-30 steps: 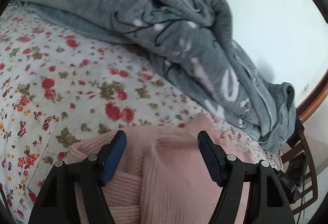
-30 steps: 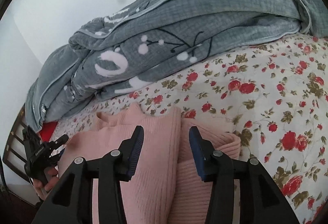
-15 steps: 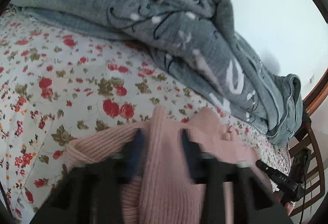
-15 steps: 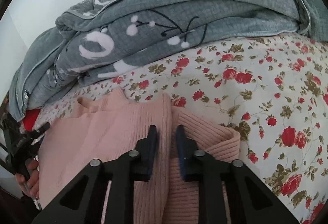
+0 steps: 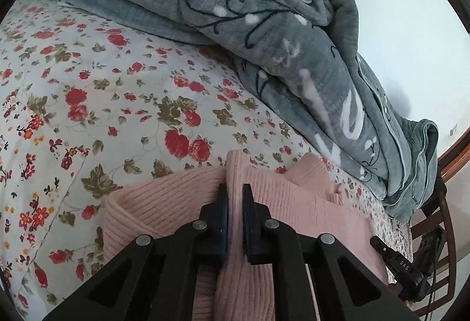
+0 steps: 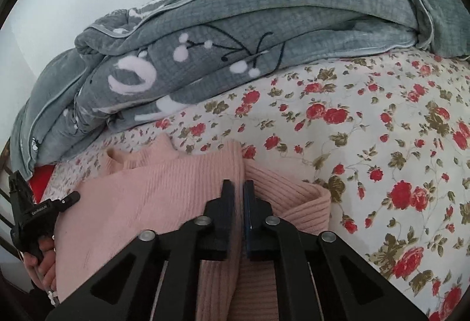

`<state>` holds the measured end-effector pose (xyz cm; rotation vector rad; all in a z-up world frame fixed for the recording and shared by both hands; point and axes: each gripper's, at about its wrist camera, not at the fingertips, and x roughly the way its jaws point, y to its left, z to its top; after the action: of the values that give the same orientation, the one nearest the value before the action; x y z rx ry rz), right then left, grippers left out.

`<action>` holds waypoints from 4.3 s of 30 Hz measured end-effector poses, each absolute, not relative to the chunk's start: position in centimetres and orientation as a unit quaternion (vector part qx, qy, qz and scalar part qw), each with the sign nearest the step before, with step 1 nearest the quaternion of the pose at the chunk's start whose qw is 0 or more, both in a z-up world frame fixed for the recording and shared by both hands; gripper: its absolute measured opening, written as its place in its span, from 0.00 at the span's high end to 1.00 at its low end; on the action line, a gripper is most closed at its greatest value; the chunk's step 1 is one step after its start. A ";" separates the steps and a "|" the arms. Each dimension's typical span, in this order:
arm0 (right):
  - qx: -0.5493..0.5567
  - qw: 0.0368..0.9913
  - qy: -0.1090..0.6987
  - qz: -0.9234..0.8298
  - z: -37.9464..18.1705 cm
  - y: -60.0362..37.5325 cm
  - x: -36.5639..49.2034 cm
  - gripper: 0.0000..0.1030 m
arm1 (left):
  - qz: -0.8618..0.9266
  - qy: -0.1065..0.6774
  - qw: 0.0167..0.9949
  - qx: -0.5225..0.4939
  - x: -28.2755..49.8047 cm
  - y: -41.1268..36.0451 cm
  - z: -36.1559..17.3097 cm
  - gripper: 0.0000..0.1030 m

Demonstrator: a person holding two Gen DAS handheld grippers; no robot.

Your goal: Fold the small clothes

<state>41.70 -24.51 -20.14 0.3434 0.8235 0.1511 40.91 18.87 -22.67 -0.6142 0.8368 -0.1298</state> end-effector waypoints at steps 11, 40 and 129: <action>0.192 0.916 0.342 0.083 -16.1 -26.0 39.0 0.37 | -0.098 0.405 0.872 -0.256 39.8 17.2 -20.5 0.36; 0.106 0.892 0.429 0.094 -20.8 -23.4 34.9 0.21 | -0.083 0.418 0.882 -0.201 32.7 17.2 -22.5 0.12; 0.132 0.885 0.426 0.135 -21.3 -23.9 34.5 0.44 | -0.089 0.406 0.876 -0.243 32.2 18.4 -22.9 0.43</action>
<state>34.52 -23.91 -21.25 0.2748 0.8859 0.2812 32.15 18.37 -22.94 -0.5074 0.8470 -0.1860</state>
